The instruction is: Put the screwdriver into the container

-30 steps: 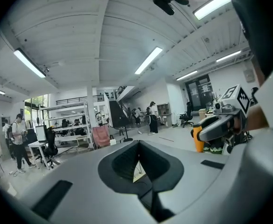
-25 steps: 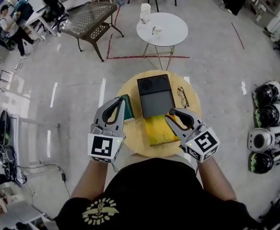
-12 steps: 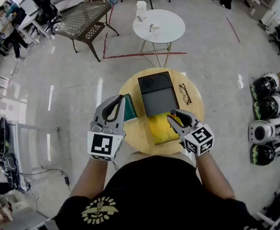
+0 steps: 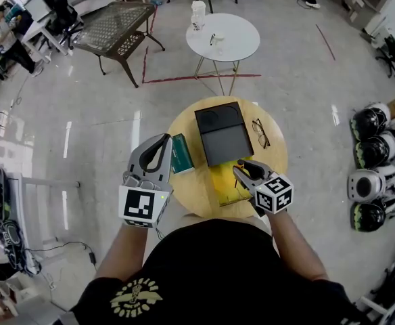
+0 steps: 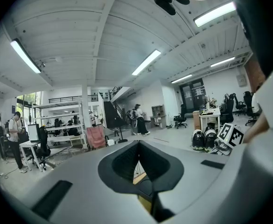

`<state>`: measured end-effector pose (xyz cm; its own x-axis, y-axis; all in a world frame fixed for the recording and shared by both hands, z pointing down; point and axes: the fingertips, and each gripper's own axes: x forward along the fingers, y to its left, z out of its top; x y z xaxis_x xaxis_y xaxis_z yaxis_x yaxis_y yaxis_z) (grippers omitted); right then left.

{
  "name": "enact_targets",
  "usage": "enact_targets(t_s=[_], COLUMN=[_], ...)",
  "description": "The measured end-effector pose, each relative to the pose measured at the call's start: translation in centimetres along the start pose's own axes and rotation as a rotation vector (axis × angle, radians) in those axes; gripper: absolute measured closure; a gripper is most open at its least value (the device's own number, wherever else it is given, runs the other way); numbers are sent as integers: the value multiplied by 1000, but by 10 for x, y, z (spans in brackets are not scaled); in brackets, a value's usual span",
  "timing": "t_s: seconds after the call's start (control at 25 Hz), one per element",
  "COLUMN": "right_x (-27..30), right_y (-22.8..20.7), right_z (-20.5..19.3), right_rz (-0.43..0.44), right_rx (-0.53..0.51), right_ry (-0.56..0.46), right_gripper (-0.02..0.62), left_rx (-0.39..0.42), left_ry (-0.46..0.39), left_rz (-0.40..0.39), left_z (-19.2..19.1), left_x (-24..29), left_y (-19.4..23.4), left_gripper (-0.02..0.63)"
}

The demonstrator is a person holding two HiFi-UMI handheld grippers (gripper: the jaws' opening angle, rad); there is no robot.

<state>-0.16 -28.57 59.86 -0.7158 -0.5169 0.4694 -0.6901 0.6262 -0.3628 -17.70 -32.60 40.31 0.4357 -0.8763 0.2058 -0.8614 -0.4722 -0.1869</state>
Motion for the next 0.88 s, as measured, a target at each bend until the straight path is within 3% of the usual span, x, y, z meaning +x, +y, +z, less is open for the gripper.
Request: enact_targets(t_s=[0.56,0.88], right_x=[40,63], right_y=[-51,-68], right_z=[-82,-118], right_rz=[-61,-91], right_rx=[280,305], right_ry=[103,191], right_gripper=[468,466], left_rx=[2,12], left_ry=[0,17], left_rz=[-29,-34], left_z=[-6,-13], left_x=[4,4], left_y=[14,19], left_gripper=[592,592])
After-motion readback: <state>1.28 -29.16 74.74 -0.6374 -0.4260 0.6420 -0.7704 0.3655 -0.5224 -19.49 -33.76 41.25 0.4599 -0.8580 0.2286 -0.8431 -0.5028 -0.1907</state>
